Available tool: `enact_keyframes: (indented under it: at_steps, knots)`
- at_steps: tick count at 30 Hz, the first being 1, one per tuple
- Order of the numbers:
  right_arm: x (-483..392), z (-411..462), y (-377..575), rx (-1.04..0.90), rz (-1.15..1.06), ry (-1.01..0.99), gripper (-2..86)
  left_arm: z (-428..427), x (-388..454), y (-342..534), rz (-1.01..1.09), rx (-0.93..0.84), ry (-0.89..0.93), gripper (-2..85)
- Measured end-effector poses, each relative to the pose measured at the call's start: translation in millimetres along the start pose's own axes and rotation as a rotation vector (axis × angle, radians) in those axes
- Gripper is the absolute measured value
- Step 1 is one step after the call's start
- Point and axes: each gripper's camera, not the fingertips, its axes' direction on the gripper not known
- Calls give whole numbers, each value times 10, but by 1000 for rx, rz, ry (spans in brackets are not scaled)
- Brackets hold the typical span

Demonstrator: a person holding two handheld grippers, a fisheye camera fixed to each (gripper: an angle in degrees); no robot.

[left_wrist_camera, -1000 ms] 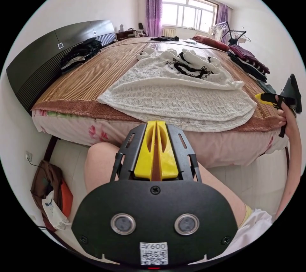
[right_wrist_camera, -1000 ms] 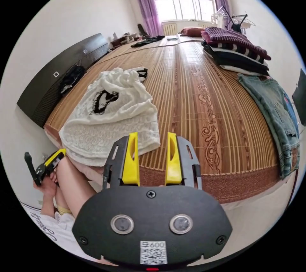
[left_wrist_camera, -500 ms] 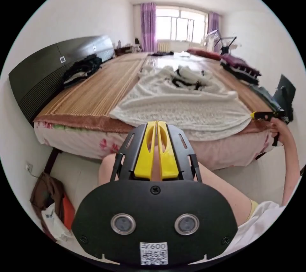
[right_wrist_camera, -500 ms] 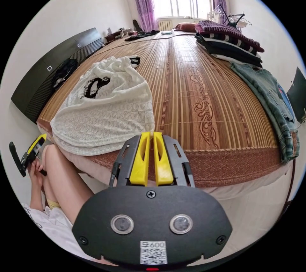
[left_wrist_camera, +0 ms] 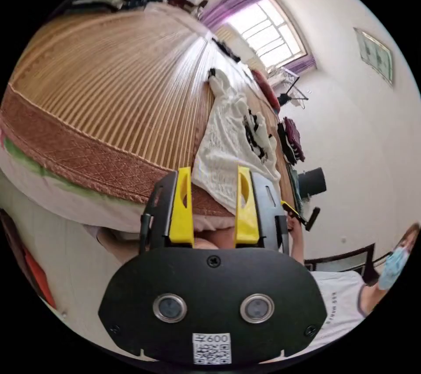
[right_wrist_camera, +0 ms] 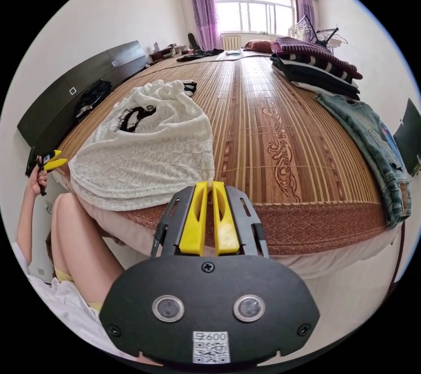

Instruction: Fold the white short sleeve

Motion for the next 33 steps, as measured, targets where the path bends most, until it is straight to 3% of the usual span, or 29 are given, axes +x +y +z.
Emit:
enact_keyframes:
  at_steps: [3, 7, 10, 15, 20, 24, 26, 27, 28, 30, 32, 33]
  knots:
    - [-151, -142, 51, -11, 1, -6, -9, 119, -325, -227, -54, -76, 48, 118]
    - [-164, -357, 121, -32, 48, -75, -9, 53, -561, -335, -35, -84, -8, 74]
    - [-250, -528, 220, -31, 45, -81, -9, -92, -709, -320, -34, -34, -14, 75]
    - [-409, -821, 423, -5, 46, -57, -9, -20, -957, -356, 12, -101, -27, 71]
    - [-313, -1136, 539, -39, 45, -91, -9, 98, -1393, -159, 32, -104, -63, 33]
    - [-118, -1482, 695, -50, 40, -160, -9, 74, -1829, 116, 38, -69, 11, 25]
    - [180, -1595, 774, -73, 117, -356, -9, 36, -2203, 356, 43, -34, 116, 25]
    - [440, -1678, 854, -55, 195, -564, -9, 30, -2309, 421, 42, -27, 156, 26]
    - [720, -1827, 990, 50, 283, -806, -9, 7, -2502, 551, 49, -9, 250, 26]
    - [1088, -2141, 1240, 295, 402, -1106, -9, -78, -2710, 737, 92, 46, 452, 26]
    - [1213, -2571, 1340, 449, 356, -1255, -9, -235, -2862, 979, 139, 188, 836, 26]
    - [1238, -2945, 1385, 562, 287, -1315, -9, -281, -2863, 1036, 159, 227, 923, 27]
